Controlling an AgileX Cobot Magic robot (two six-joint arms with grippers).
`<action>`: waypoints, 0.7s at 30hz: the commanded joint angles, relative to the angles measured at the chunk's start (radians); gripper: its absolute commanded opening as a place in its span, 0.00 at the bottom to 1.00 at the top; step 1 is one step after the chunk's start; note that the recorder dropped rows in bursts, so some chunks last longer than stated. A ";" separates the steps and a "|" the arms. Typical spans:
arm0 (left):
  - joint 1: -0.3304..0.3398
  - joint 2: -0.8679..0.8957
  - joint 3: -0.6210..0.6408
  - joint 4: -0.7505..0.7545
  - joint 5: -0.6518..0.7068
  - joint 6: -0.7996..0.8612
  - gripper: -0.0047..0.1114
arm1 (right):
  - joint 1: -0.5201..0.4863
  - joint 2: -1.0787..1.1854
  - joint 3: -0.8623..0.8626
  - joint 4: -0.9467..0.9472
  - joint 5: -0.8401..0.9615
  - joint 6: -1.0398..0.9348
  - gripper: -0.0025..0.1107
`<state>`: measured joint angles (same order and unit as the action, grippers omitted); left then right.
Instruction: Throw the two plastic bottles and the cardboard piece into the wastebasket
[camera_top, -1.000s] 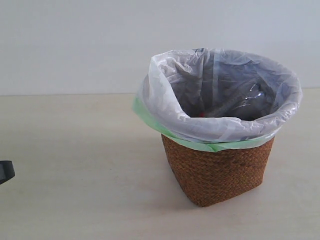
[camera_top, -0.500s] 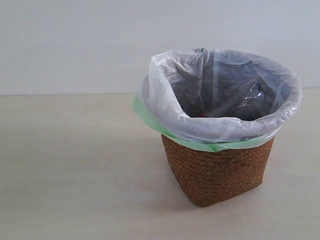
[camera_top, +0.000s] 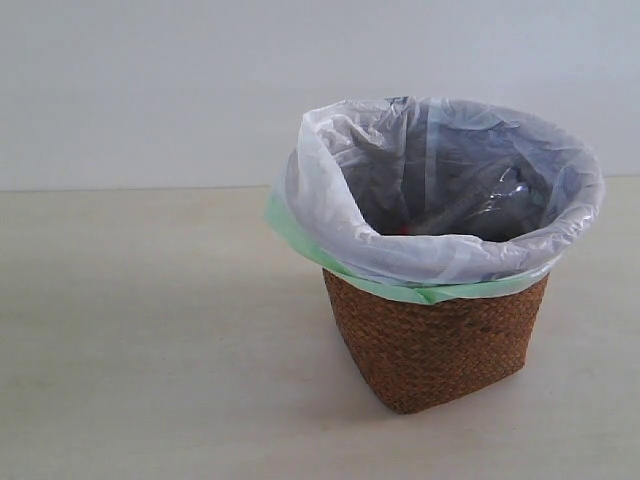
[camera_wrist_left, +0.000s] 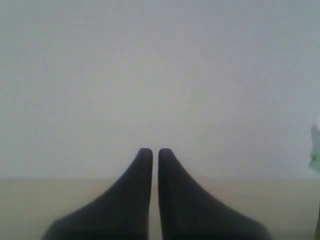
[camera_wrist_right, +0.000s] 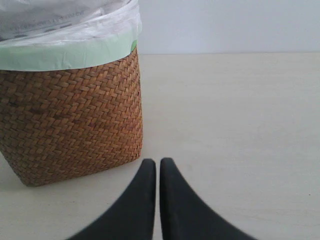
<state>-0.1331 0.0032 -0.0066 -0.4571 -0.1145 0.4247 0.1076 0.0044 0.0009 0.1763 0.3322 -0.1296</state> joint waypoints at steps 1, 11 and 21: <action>0.079 -0.003 0.007 0.009 0.178 0.016 0.07 | -0.005 -0.004 -0.001 -0.005 -0.008 -0.004 0.02; 0.220 -0.003 0.007 0.002 0.440 0.012 0.07 | -0.005 -0.004 -0.001 -0.005 -0.008 -0.004 0.02; 0.220 -0.003 0.007 -0.029 0.436 0.012 0.07 | -0.005 -0.004 -0.001 -0.005 -0.008 -0.004 0.02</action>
<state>0.0819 0.0032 -0.0035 -0.4703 0.3329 0.4339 0.1076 0.0044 0.0009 0.1763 0.3322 -0.1296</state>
